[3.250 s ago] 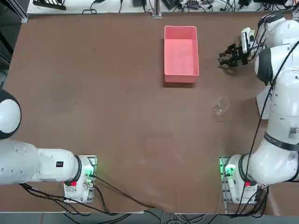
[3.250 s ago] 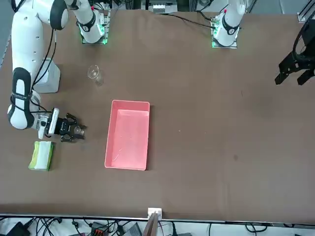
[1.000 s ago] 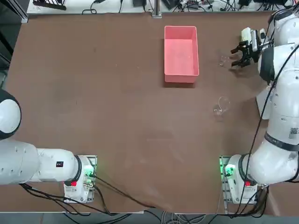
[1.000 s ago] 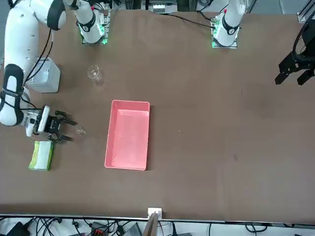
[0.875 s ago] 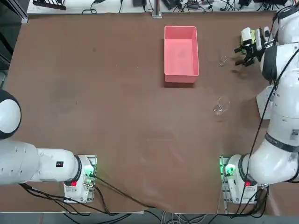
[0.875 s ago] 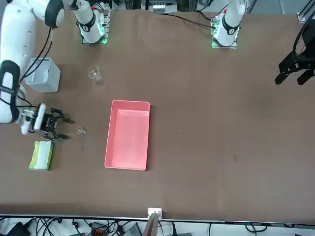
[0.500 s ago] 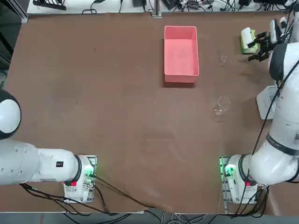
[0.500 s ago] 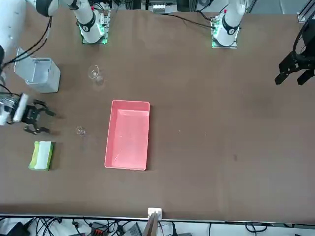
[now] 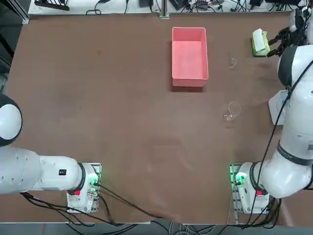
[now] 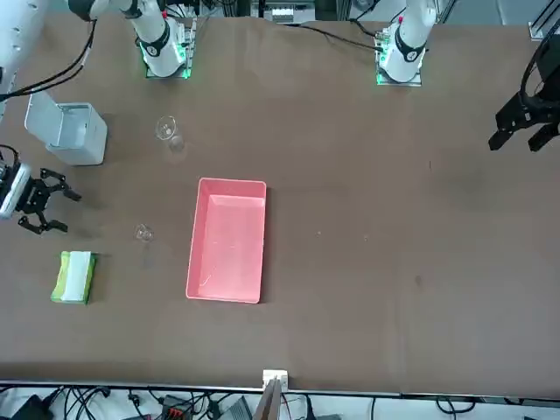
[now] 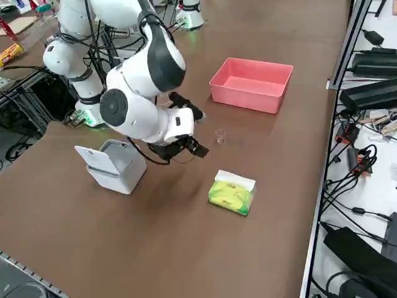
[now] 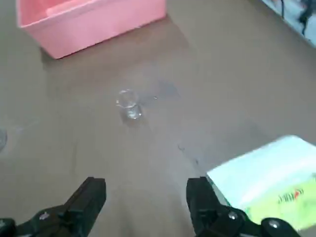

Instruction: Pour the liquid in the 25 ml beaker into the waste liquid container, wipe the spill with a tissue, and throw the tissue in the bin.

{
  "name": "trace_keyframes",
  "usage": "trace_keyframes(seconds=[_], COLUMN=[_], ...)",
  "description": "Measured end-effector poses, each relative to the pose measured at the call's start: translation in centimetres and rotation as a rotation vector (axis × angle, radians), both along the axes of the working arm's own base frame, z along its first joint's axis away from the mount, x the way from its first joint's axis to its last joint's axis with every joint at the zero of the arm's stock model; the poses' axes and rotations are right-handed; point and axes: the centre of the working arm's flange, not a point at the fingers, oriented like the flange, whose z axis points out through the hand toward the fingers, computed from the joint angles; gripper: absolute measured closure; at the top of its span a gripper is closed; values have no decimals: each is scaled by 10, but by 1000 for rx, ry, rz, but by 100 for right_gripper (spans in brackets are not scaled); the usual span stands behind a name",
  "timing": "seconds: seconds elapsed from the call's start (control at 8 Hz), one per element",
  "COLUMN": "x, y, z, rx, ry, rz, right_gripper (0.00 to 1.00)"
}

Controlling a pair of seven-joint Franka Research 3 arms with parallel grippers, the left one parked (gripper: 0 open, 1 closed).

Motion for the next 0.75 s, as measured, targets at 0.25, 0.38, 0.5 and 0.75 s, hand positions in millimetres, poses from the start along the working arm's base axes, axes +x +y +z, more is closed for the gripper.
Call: trace_keyframes(seconds=[0.25,0.38,0.5,0.75], x=[25,40,50,68], y=[10,17,25,37], z=[23,38,48,51], rx=[-143,-204,-253,-314], ry=[125,172,211,282], rz=[-186,-286,-379,-584], right_gripper=[0,0,0,0])
